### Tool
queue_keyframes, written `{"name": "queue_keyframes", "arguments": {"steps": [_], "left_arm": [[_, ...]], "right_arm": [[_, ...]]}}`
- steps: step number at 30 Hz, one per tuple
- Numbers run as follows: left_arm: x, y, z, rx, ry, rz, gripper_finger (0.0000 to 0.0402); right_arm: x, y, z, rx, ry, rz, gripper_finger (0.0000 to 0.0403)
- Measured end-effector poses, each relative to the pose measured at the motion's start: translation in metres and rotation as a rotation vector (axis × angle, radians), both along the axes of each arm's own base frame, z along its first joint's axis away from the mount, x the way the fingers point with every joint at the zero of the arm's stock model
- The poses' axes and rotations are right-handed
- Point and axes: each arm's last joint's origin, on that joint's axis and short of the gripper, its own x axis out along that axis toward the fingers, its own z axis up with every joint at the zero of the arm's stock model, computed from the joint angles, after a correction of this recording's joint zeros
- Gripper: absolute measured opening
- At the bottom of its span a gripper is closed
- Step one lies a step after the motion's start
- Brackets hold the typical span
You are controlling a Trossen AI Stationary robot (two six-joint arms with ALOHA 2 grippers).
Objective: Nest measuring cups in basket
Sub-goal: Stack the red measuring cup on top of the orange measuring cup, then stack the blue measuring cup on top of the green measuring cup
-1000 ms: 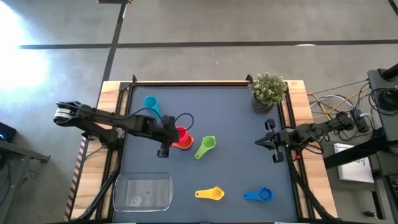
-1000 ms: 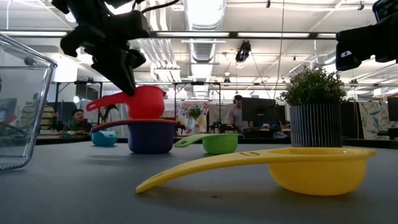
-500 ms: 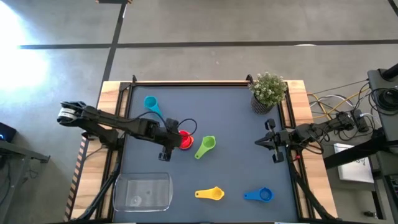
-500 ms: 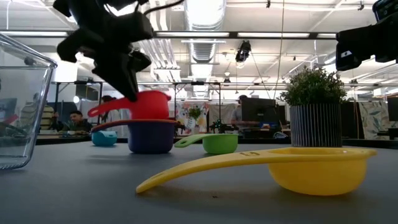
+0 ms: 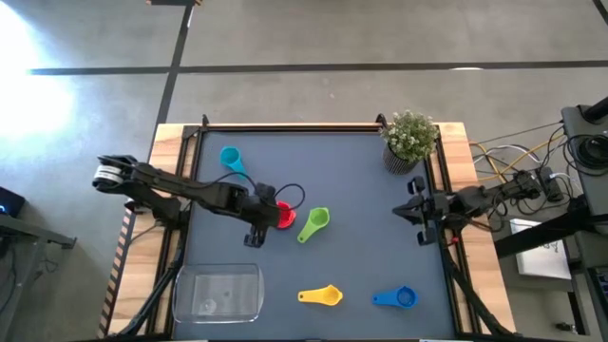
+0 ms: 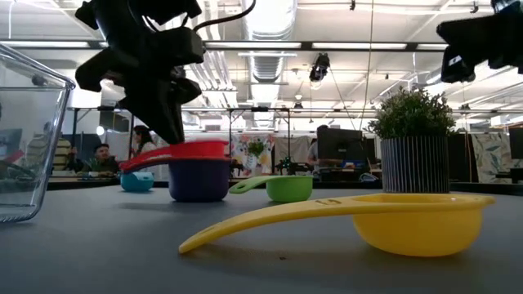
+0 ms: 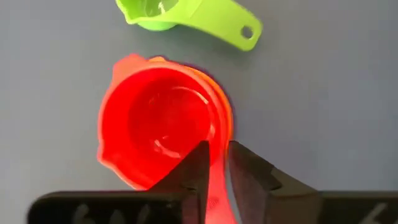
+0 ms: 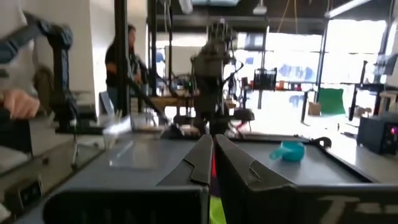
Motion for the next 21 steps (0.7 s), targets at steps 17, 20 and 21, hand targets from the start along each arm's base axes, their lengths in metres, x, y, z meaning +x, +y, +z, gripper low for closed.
{"name": "queue_keyframes", "arguments": {"steps": [17,20,21], "left_arm": [[-0.029,0.008,0.063,0.029,-0.271,0.088,0.0167],[-0.048,0.010,0.068,-0.012,-0.408,0.112,0.0162],[-0.054,0.010,0.069,-0.025,-0.462,0.118,0.0160]], "right_arm": [[-0.005,-0.009,0.023,0.230,-0.182,-0.240,0.0009],[-0.001,-0.008,0.031,0.230,-0.139,-0.239,0.0009],[0.001,-0.008,0.035,0.225,-0.122,-0.248,0.0009]]}}
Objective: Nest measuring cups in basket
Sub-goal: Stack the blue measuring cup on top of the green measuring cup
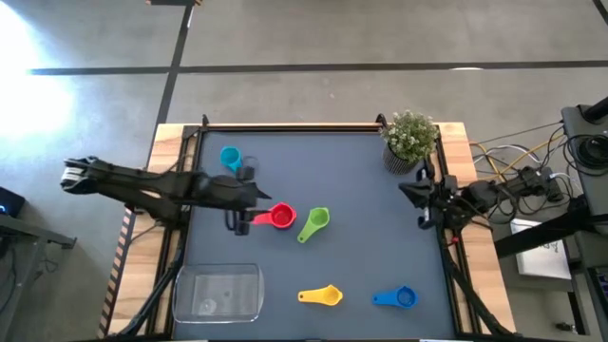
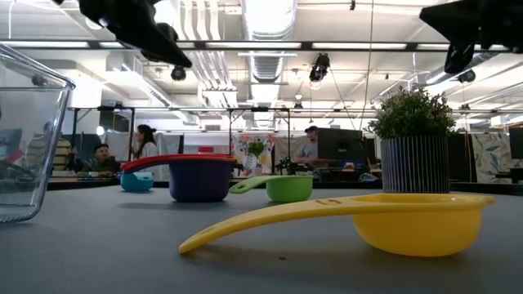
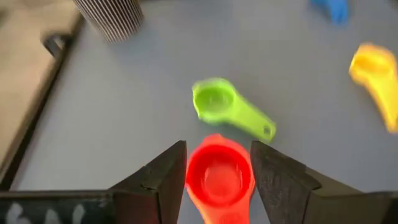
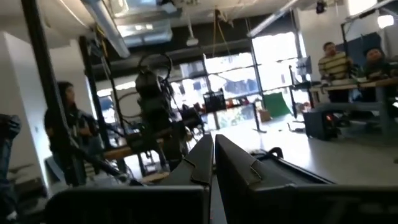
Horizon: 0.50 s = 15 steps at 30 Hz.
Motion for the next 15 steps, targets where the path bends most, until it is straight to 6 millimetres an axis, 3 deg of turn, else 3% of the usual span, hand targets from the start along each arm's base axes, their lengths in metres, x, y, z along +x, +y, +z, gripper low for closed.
{"name": "queue_keyframes", "arguments": {"steps": [4,15], "left_arm": [[-0.020,0.002,-0.006,-0.045,-0.157,0.017,0.0156],[-0.043,0.005,-0.027,-0.115,-0.414,0.033,0.0155]], "right_arm": [[0.014,0.004,0.021,-0.050,0.107,-0.034,0.0009],[0.097,0.034,0.046,-0.200,0.594,-0.013,0.0009]]}}
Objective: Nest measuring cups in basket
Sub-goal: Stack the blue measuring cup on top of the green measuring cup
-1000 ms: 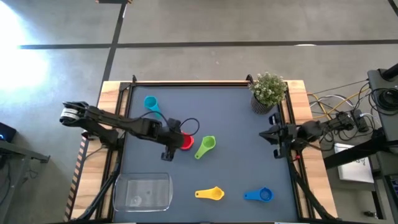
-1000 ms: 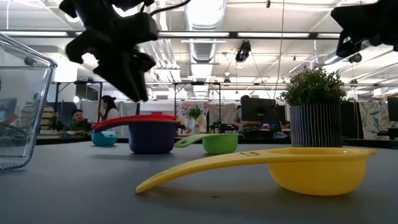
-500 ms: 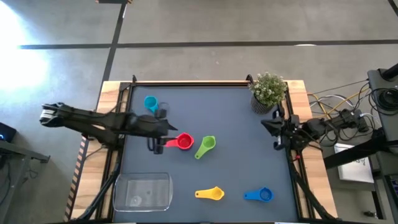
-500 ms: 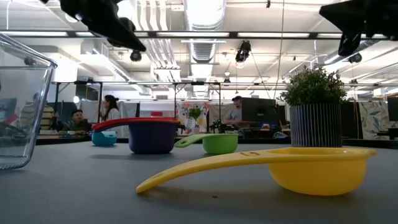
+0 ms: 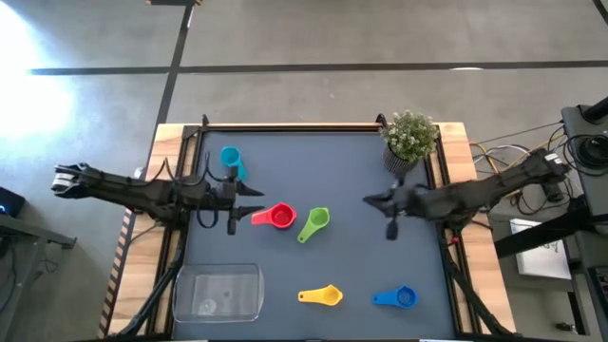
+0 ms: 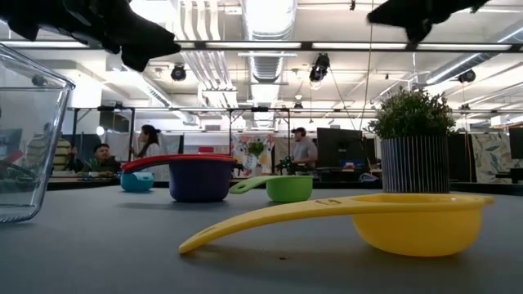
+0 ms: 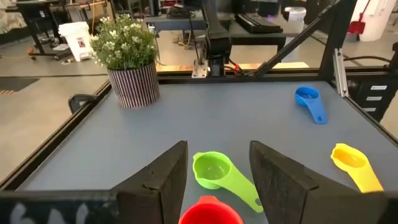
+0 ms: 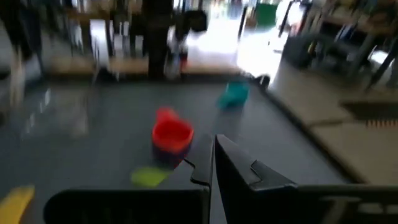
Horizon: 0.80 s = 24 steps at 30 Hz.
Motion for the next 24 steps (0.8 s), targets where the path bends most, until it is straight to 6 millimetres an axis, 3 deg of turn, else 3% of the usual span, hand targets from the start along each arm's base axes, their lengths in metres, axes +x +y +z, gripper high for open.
{"name": "queue_keyframes", "arguments": {"steps": [6,10,15,24], "left_arm": [[-0.001,0.000,-0.010,-0.026,0.004,0.002,0.0155],[-0.002,-0.001,-0.015,-0.034,0.021,-0.013,0.0155],[-0.002,-0.001,-0.017,-0.034,0.021,-0.014,0.0155],[0.000,-0.001,-0.014,-0.026,-0.004,-0.018,0.0155]], "right_arm": [[0.022,0.018,-0.012,0.173,0.398,0.017,0.0009],[0.020,0.039,-0.020,0.229,0.631,-0.031,0.0009],[0.012,0.075,-0.009,0.286,0.610,0.005,0.0009],[-0.017,0.107,-0.024,0.384,0.699,0.028,0.0009]]}}
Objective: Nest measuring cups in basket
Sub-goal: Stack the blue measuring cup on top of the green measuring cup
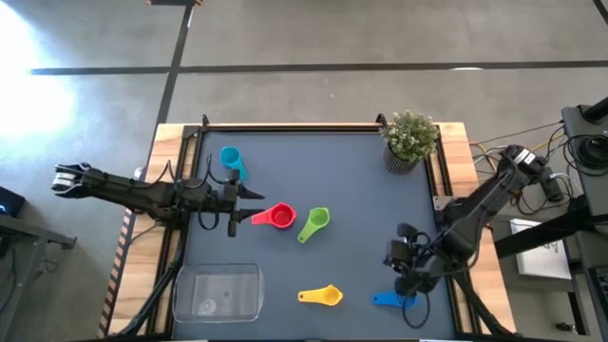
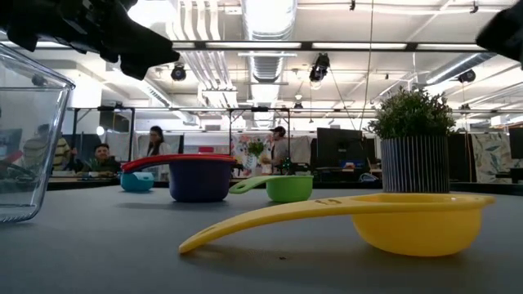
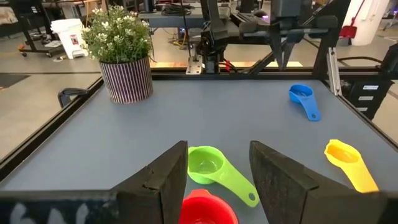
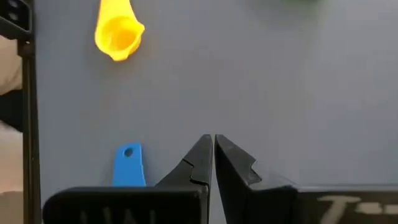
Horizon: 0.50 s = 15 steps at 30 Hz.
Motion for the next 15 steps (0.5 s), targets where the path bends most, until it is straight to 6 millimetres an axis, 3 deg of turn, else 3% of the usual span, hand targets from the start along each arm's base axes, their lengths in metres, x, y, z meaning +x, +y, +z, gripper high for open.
{"name": "queue_keyframes", "arguments": {"steps": [6,10,15], "left_arm": [[0.000,0.000,-0.001,0.009,0.006,-0.002,0.0155],[0.002,0.000,-0.003,0.029,0.020,-0.006,0.0155],[0.005,-0.001,-0.006,0.033,0.033,-0.008,0.0155]], "right_arm": [[-0.007,0.018,0.000,0.084,-0.030,0.005,0.0024],[-0.004,0.027,-0.007,0.092,-0.031,0.005,0.0062],[-0.002,0.036,-0.025,0.131,0.107,-0.007,0.0122]]}}
